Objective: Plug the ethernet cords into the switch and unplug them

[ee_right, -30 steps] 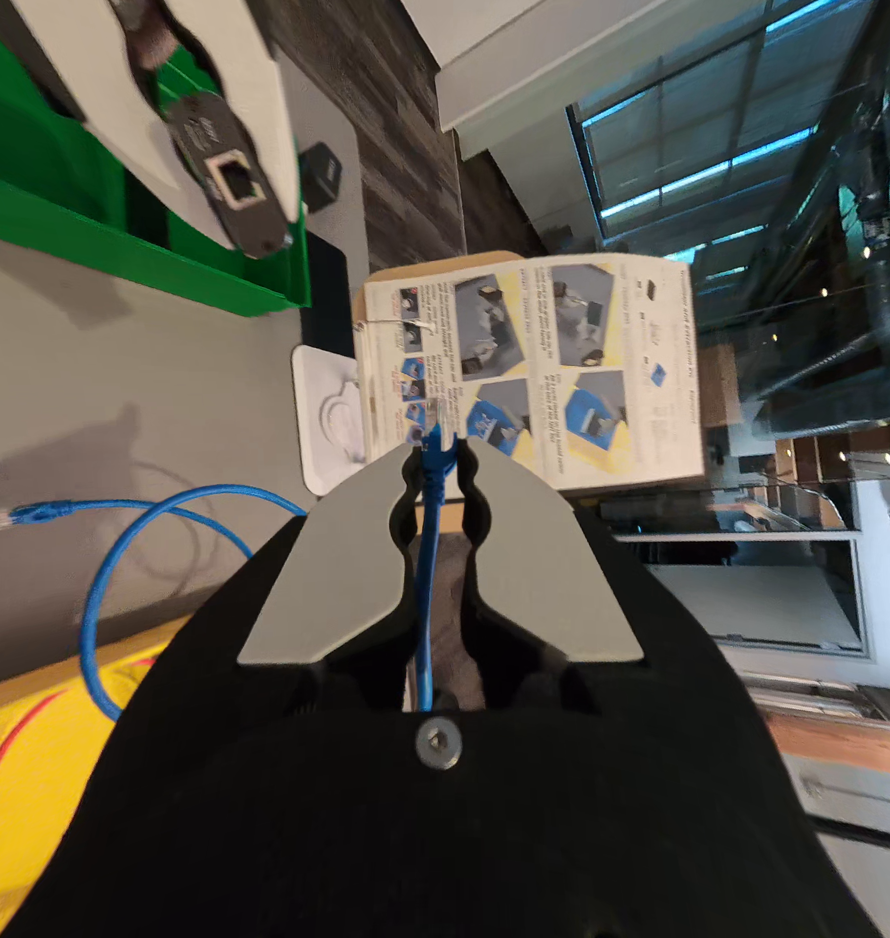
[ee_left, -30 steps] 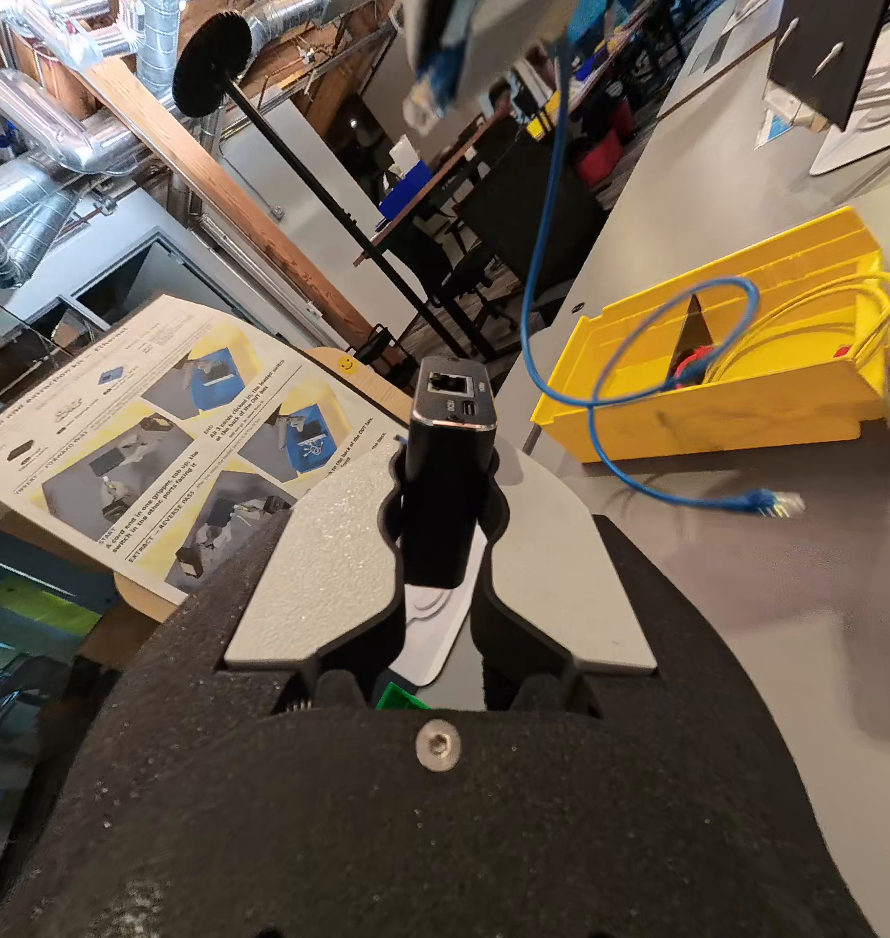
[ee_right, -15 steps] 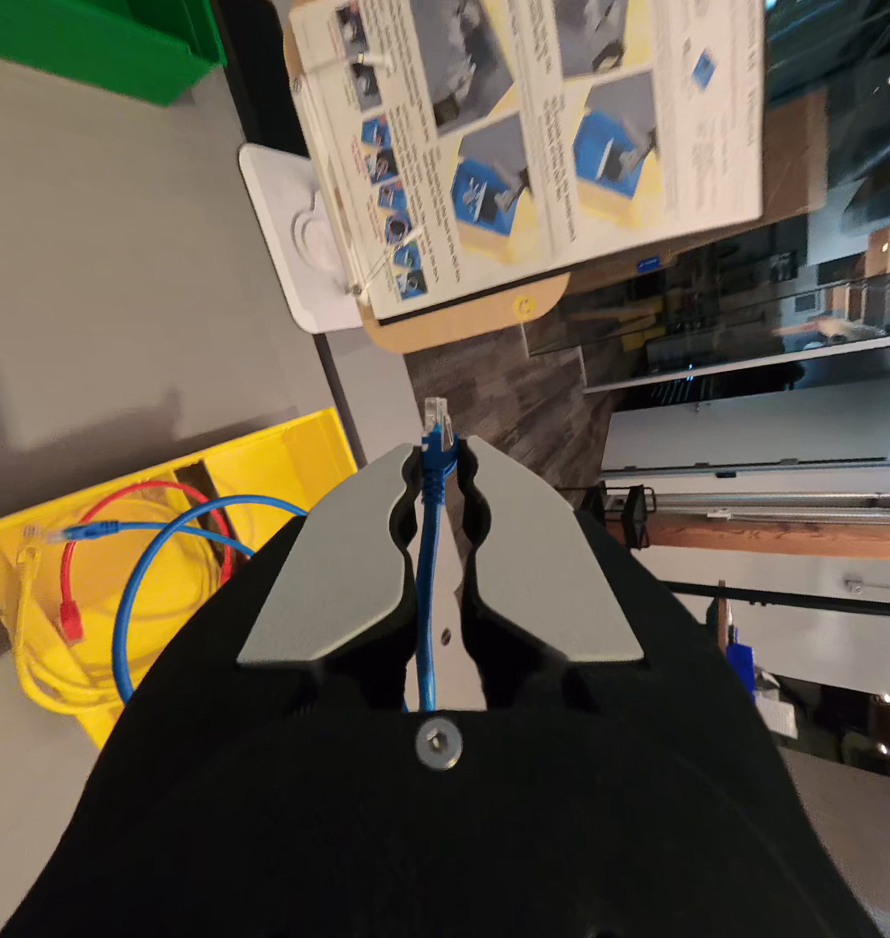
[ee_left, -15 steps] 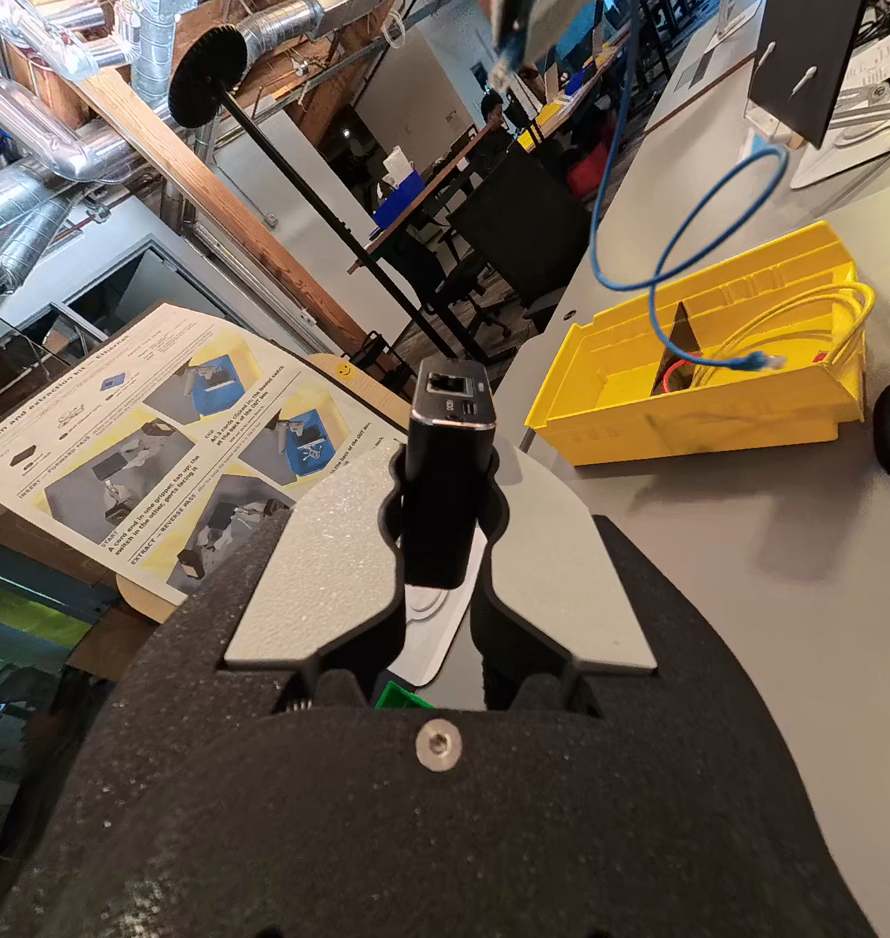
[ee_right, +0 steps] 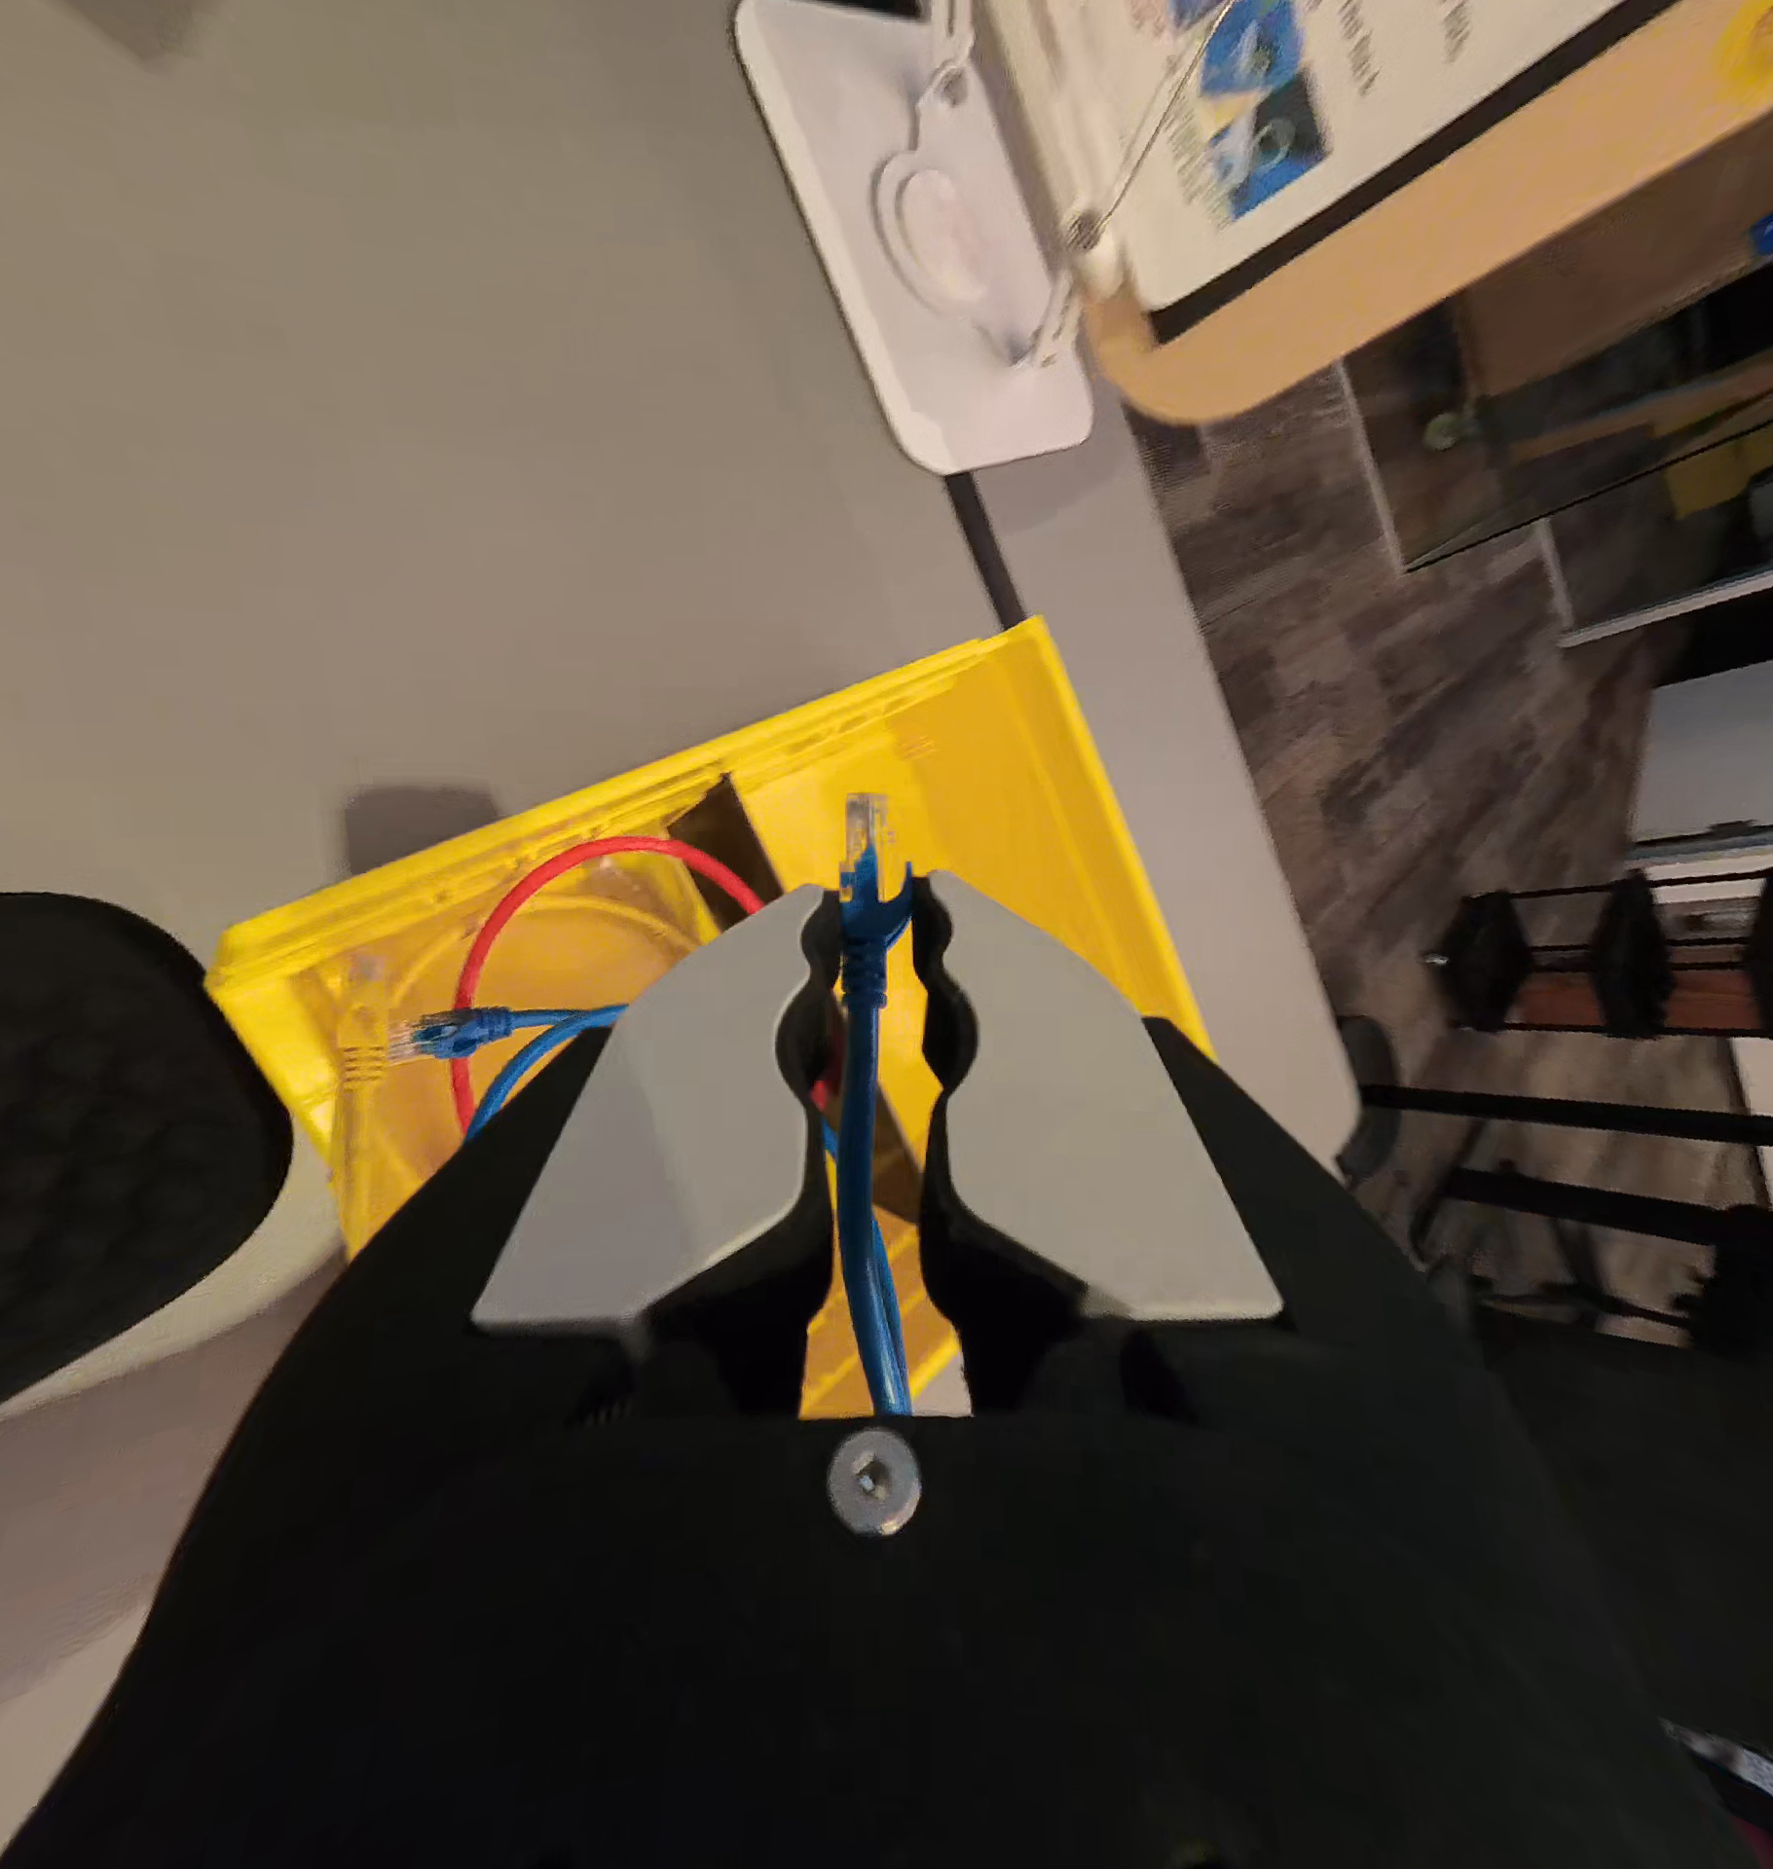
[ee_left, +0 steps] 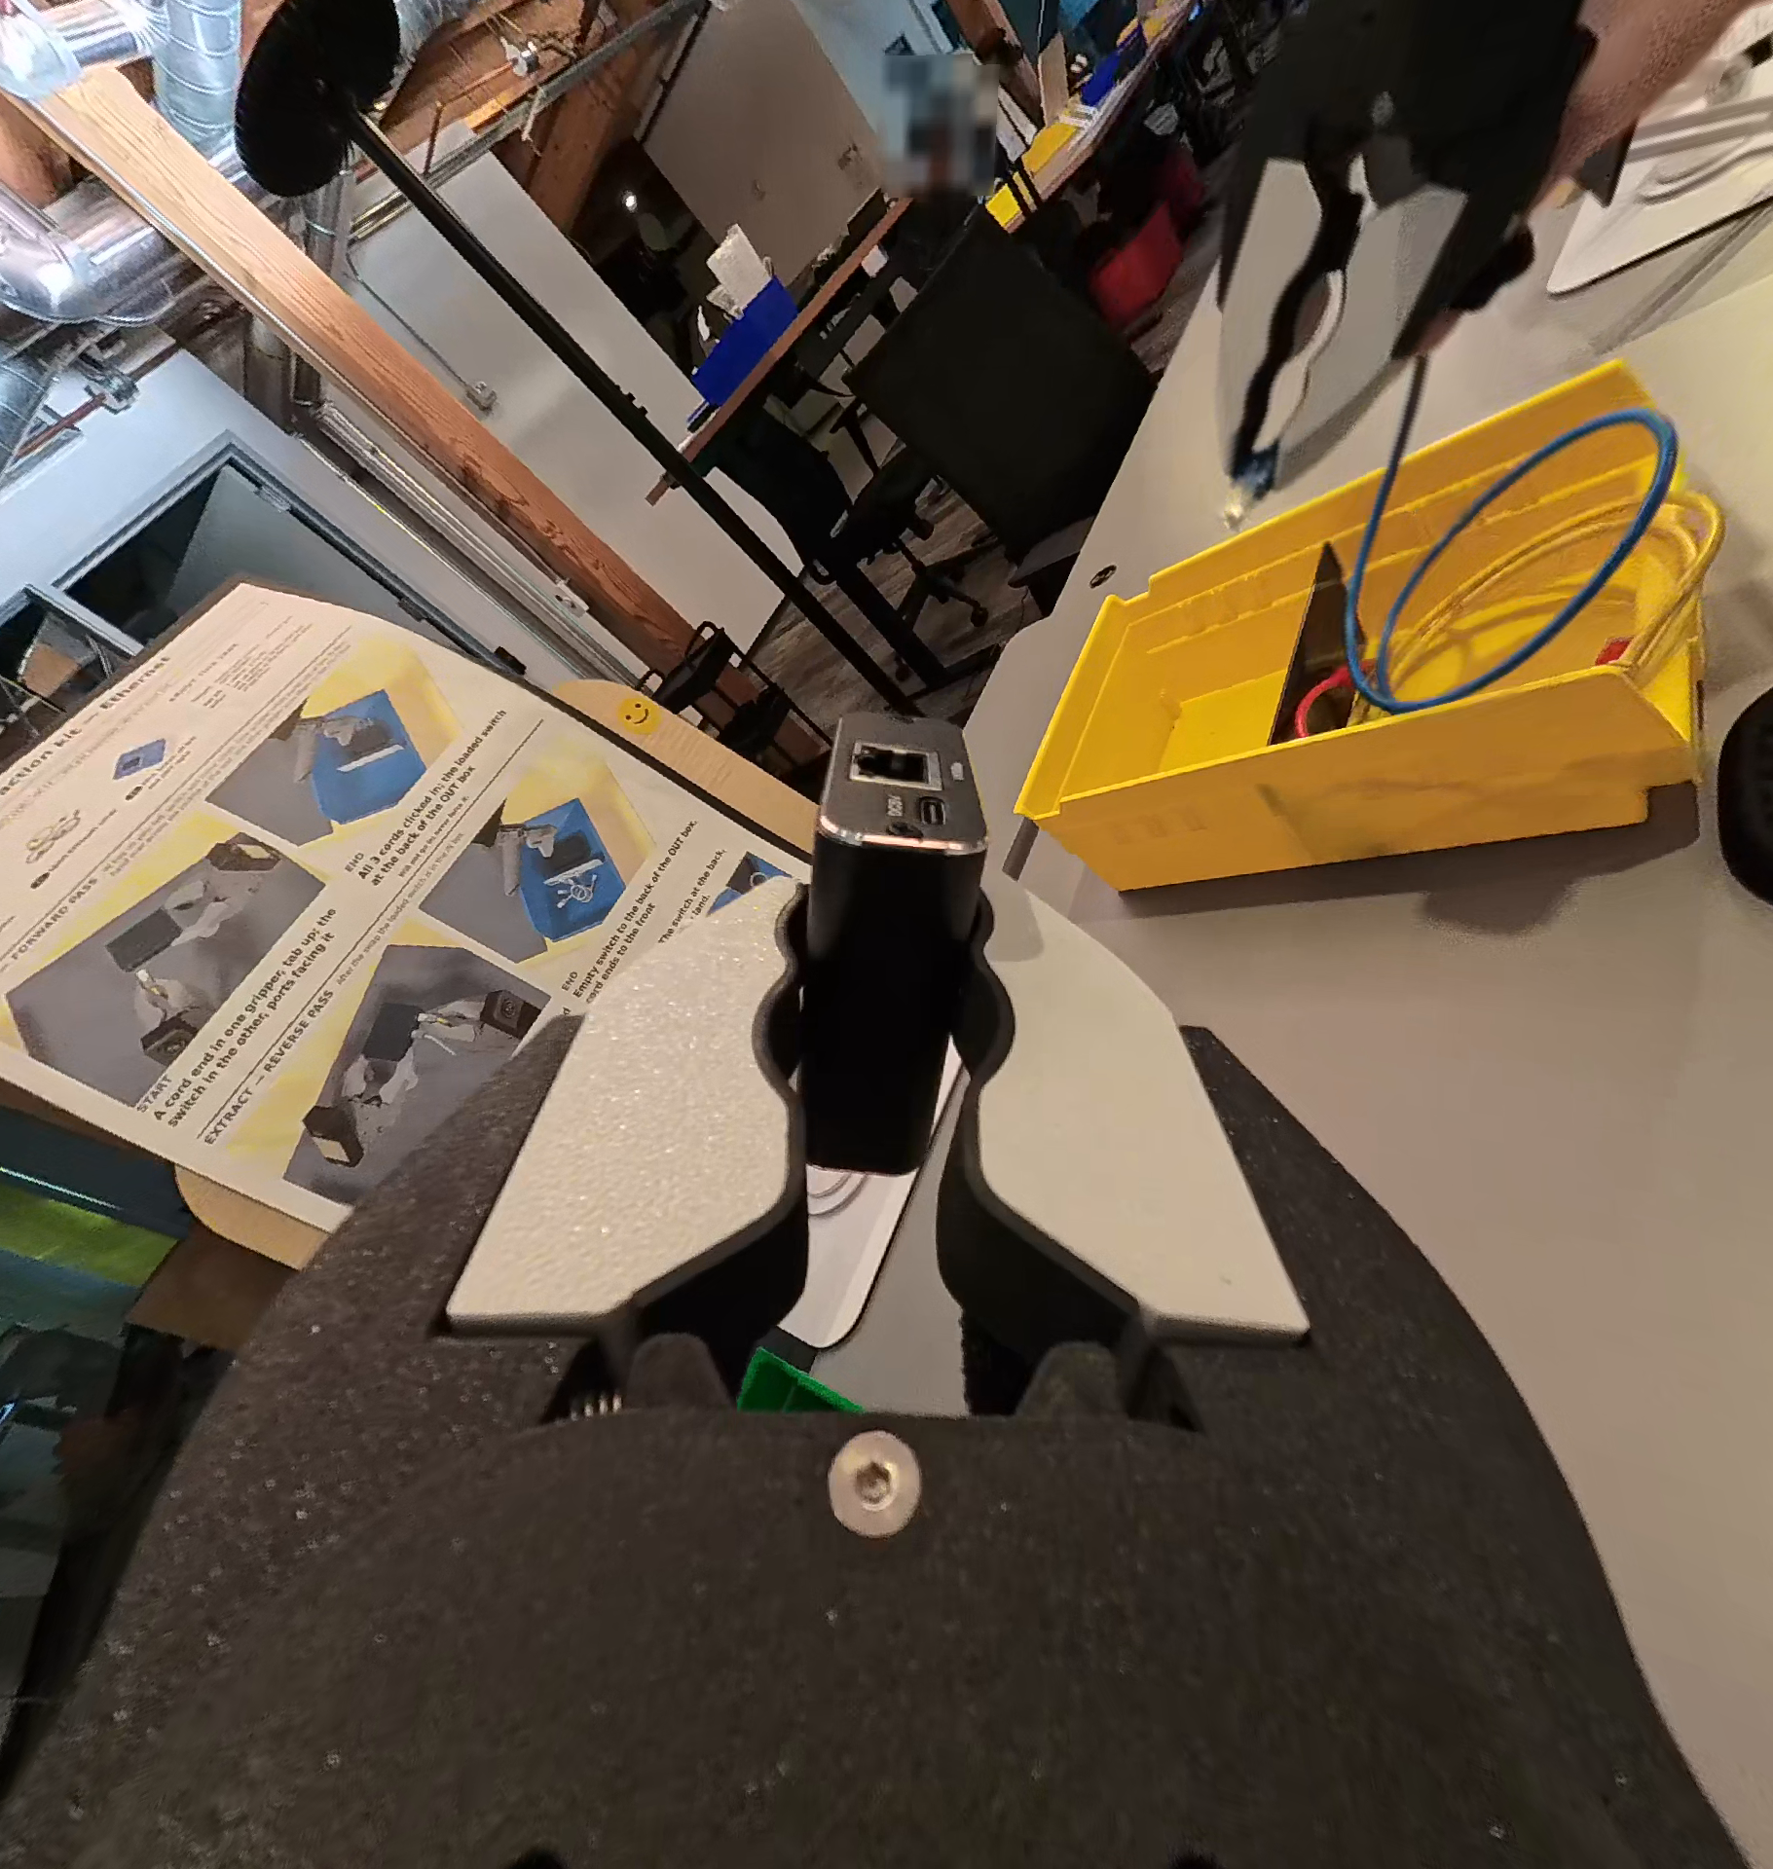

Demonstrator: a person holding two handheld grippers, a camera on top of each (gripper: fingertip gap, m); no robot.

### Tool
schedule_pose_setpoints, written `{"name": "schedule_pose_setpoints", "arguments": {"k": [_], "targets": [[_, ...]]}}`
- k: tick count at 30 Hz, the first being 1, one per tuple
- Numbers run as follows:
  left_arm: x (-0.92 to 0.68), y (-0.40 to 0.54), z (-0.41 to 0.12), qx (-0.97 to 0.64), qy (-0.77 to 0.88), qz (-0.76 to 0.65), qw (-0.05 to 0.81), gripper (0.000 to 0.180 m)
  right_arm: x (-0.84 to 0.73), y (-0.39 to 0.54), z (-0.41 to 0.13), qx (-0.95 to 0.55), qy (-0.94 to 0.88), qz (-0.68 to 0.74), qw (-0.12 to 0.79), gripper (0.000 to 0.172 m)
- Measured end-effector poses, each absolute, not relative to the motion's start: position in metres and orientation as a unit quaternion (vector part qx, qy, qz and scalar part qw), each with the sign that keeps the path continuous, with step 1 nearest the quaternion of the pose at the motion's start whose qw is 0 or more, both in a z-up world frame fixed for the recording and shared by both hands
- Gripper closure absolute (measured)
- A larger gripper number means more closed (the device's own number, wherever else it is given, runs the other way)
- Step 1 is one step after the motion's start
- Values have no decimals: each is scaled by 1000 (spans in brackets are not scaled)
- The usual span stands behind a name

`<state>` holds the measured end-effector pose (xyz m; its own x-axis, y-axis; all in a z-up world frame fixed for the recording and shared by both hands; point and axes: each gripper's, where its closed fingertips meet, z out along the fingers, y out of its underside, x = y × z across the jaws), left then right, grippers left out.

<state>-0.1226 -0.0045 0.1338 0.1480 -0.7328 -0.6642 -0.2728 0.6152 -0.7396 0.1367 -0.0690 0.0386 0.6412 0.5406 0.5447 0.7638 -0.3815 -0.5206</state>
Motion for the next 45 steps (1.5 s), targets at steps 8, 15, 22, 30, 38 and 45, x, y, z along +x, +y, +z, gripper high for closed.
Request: {"name": "schedule_pose_setpoints", "arguments": {"k": [8,15,22,30,38,45], "targets": [[-116,-10,128,-400,640,-173,633,155,129,-89,-67,-862,-379,-56,333,157],[-109,-15,121,-400,654,-166,620,155,96,-120,-64,-897,-329,154,251,144],[-102,-26,117,-381,671,-178,610,155,68,-92,47,-782,-429,-20,452,141],[-88,-47,102,-347,710,-165,589,155,-74,-95,127,-566,-589,-174,549,141],[-79,-62,98,-326,726,-152,587,155,-102,-72,120,-565,-616,-198,511,141],[-76,-66,96,-315,728,-158,589,155,-96,-73,114,-585,-623,-194,481,147]]}}
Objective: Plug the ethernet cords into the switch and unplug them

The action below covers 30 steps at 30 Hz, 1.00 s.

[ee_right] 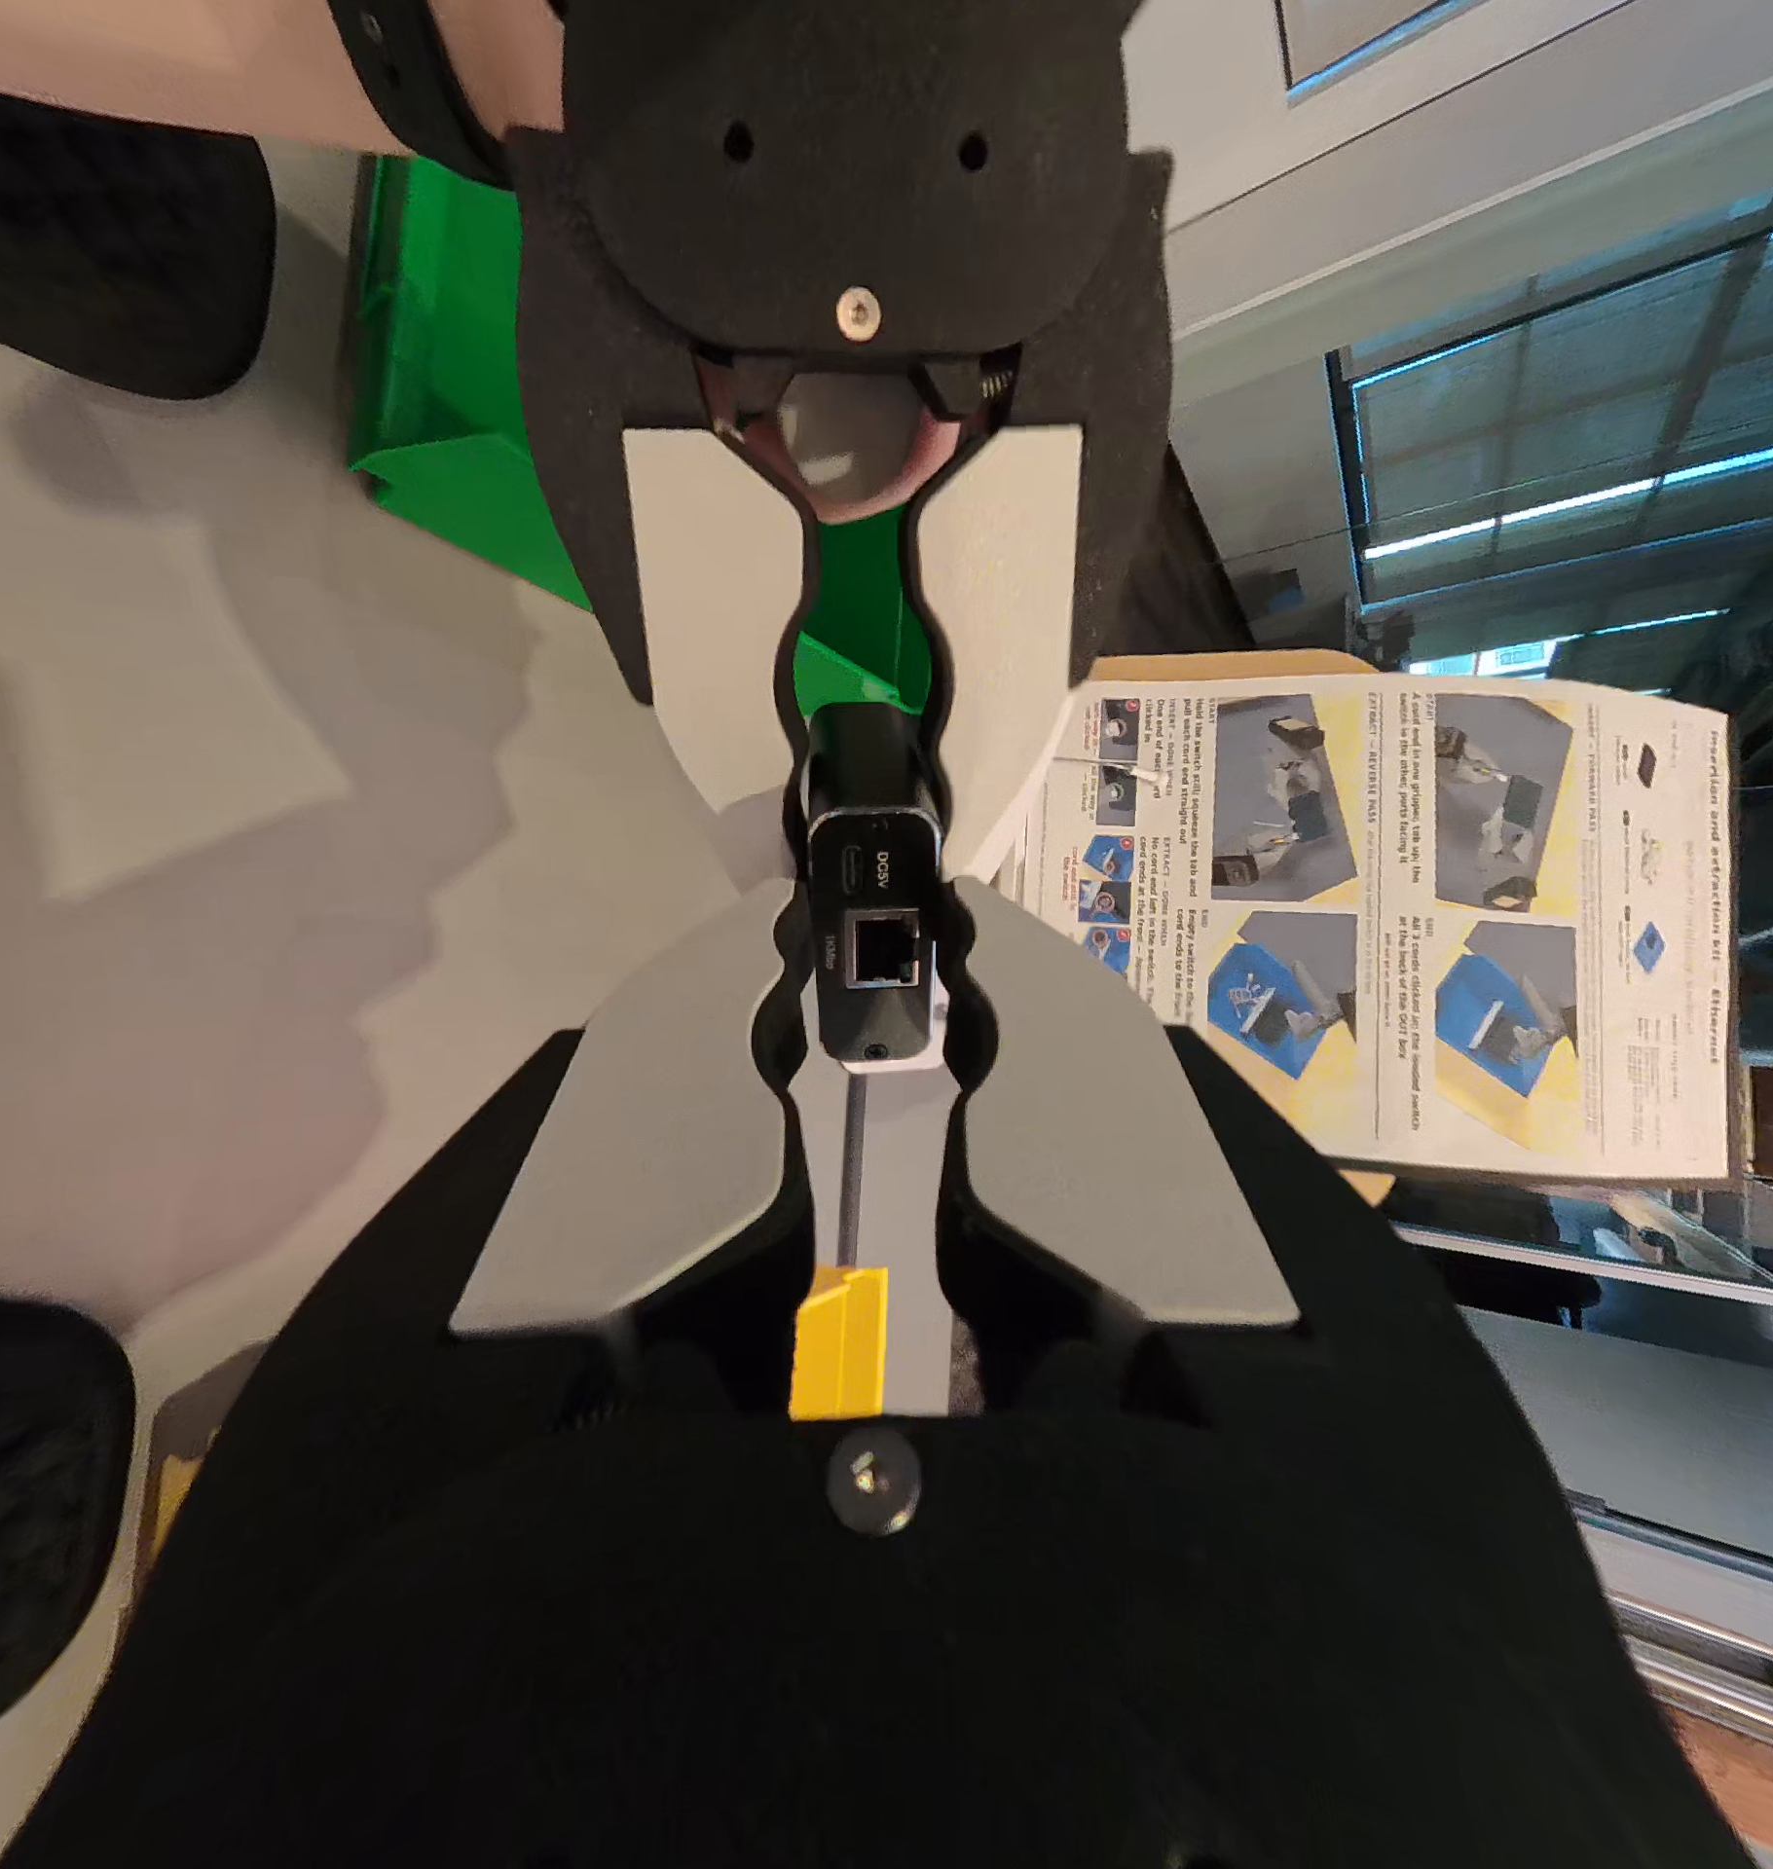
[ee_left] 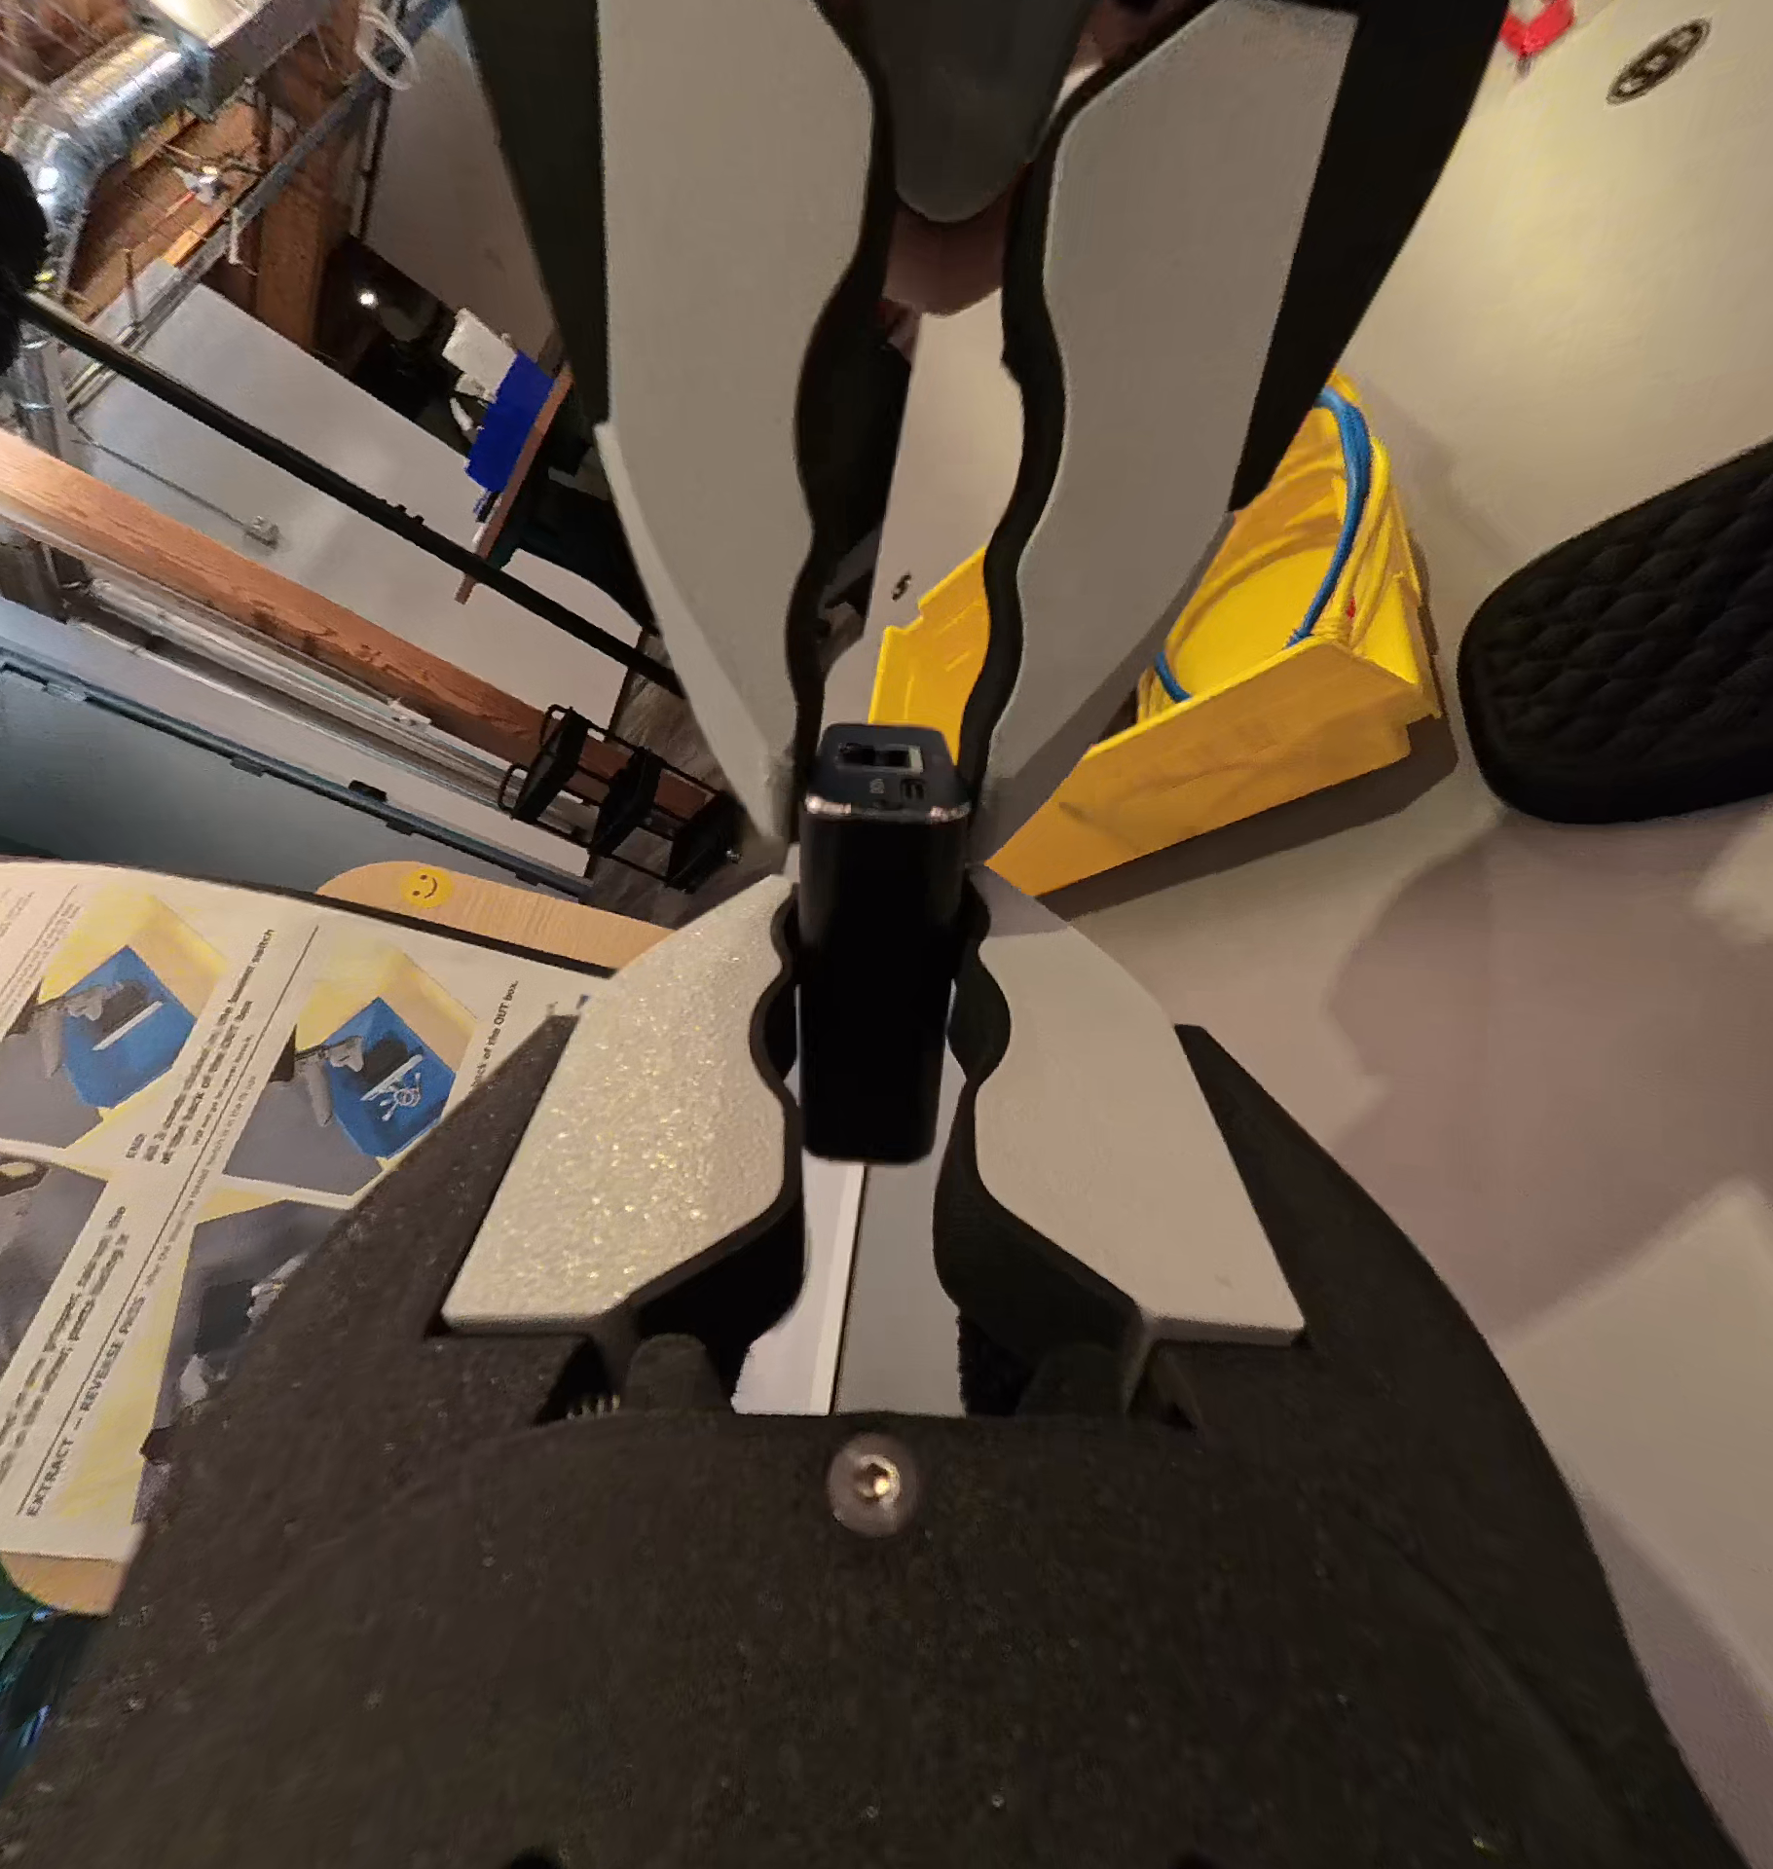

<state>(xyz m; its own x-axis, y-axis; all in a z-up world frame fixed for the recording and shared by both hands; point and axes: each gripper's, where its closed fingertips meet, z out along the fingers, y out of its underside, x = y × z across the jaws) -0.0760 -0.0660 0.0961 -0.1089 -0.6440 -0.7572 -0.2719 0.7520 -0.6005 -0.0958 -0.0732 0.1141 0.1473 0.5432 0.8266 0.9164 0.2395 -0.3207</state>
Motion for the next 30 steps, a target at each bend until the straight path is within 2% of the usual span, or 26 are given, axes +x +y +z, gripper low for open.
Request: {"name": "schedule_pose_setpoints", "arguments": {"k": [4,5,8,11,17,30], "targets": [[-84,-28,97,-406,685,-117,594,123,-35,-58,120,-632,-584,-235,453,148],[-89,-17,95,-427,676,-113,590,122,-6,-49,118,-657,-562,-246,438,148],[-101,1,97,-456,654,-136,588,123,88,-24,92,-728,-502,-271,381,147],[-110,7,102,-474,636,-164,586,124,160,-12,38,-776,-488,-274,290,147],[-118,6,117,-469,614,-222,595,128,223,5,-49,-813,-491,-255,180,147],[-128,18,114,-485,613,-194,592,130,230,39,-103,-804,-518,-247,156,147]]}}
